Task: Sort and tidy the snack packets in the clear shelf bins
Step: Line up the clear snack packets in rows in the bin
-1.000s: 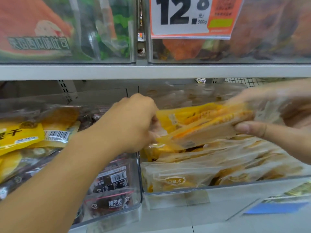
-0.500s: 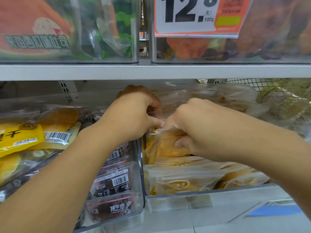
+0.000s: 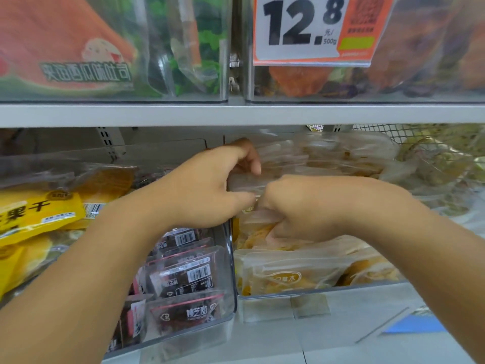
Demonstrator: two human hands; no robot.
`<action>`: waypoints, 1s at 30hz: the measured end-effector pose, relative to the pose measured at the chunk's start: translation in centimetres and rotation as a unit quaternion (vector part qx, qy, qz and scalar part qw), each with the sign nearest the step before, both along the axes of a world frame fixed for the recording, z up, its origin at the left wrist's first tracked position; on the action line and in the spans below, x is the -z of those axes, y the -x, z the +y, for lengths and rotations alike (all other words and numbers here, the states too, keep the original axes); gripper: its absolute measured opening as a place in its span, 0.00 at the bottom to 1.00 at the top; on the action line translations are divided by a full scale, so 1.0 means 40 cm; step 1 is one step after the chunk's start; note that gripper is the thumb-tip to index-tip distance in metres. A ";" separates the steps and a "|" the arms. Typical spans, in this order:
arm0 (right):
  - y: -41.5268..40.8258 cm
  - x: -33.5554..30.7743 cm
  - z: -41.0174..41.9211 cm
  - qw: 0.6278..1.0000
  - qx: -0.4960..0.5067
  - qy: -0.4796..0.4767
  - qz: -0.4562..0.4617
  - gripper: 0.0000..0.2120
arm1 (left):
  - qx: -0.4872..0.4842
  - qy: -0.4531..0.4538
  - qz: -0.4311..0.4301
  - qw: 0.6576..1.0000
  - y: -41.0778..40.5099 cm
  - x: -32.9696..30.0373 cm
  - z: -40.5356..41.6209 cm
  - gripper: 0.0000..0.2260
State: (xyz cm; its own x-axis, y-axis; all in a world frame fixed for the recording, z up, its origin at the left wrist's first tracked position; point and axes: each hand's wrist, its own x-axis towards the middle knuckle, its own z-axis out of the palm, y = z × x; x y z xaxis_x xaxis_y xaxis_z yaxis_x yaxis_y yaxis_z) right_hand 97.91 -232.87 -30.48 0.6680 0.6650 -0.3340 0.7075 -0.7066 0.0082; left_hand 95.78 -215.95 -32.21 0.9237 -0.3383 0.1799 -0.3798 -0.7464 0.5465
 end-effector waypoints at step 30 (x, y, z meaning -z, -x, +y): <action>-0.025 0.063 -0.062 0.985 0.007 -0.173 -0.025 0.16 | -0.058 -0.202 -0.108 0.972 0.038 -0.021 -0.092 0.13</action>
